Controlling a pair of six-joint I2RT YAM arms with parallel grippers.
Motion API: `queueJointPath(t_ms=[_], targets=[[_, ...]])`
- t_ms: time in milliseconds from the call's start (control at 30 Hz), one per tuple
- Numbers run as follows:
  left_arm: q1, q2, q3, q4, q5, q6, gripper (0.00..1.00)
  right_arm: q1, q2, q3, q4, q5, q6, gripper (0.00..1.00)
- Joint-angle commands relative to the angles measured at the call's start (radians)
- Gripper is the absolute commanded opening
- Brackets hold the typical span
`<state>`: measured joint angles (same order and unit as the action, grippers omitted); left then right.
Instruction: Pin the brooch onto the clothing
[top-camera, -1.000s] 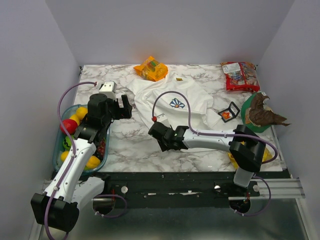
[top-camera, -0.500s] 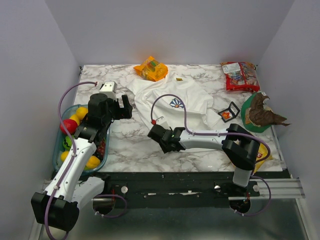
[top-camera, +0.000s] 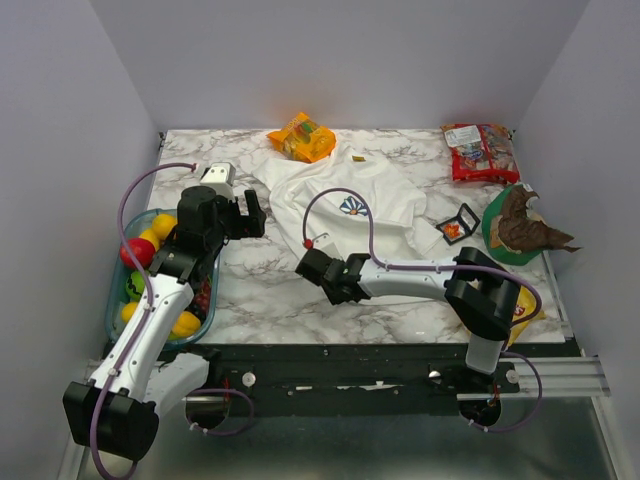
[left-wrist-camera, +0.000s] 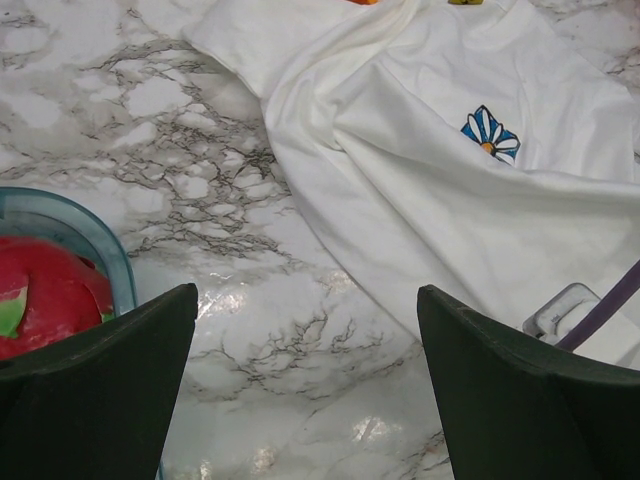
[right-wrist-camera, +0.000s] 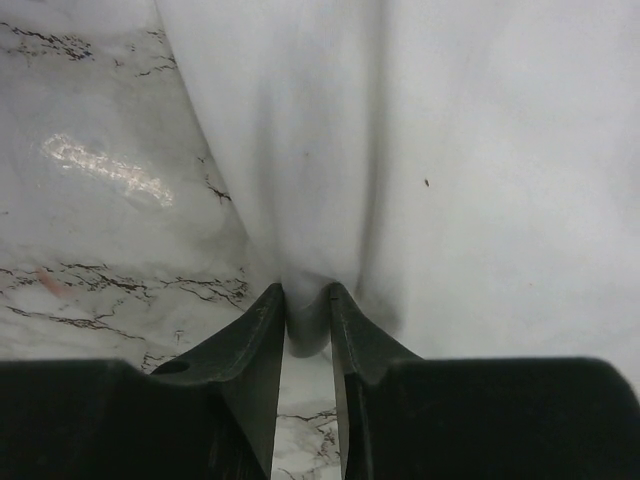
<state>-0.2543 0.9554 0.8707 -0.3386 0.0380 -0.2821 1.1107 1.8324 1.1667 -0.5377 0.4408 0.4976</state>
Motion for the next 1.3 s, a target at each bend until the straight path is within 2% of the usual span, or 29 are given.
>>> queueJointPath(t_ms=[0, 133, 467, 500, 533, 567, 800, 933, 1200, 1267], targets=[[0.006, 0.006, 0.019, 0.001, 0.025, -0.014, 0.99, 0.014, -0.035, 0.048, -0.070, 0.001, 0.015, 0.32], [0.006, 0.013, 0.019, 0.001, 0.036, -0.016, 0.99, 0.018, -0.039, 0.067, -0.070, -0.020, 0.010, 0.24], [0.006, 0.017, 0.022, 0.001, 0.042, -0.019, 0.99, 0.021, -0.028, 0.051, 0.005, -0.132, 0.016, 0.28], [0.006, 0.017, 0.022, -0.002, 0.043, -0.019, 0.99, 0.020, -0.028, 0.051, 0.010, -0.143, 0.016, 0.24], [0.006, 0.019, 0.022, 0.000, 0.043, -0.019, 0.99, 0.021, -0.028, 0.051, 0.016, -0.164, 0.016, 0.01], [0.006, 0.019, 0.022, 0.000, 0.045, -0.019, 0.99, 0.021, -0.030, 0.056, 0.025, -0.172, 0.027, 0.01], [0.006, 0.020, 0.022, -0.002, 0.045, -0.020, 0.99, 0.073, -0.041, 0.080, 0.159, -0.368, 0.039, 0.01], [0.006, 0.023, 0.024, -0.002, 0.043, -0.020, 0.99, 0.112, 0.008, 0.119, 0.252, -0.509, 0.062, 0.01], [0.006, 0.029, 0.024, -0.004, 0.048, -0.020, 0.99, 0.216, 0.134, 0.284, 0.309, -0.620, 0.065, 0.01], [0.007, 0.031, 0.025, -0.005, 0.048, -0.020, 0.99, 0.227, 0.130, 0.297, 0.318, -0.636, 0.062, 0.04]])
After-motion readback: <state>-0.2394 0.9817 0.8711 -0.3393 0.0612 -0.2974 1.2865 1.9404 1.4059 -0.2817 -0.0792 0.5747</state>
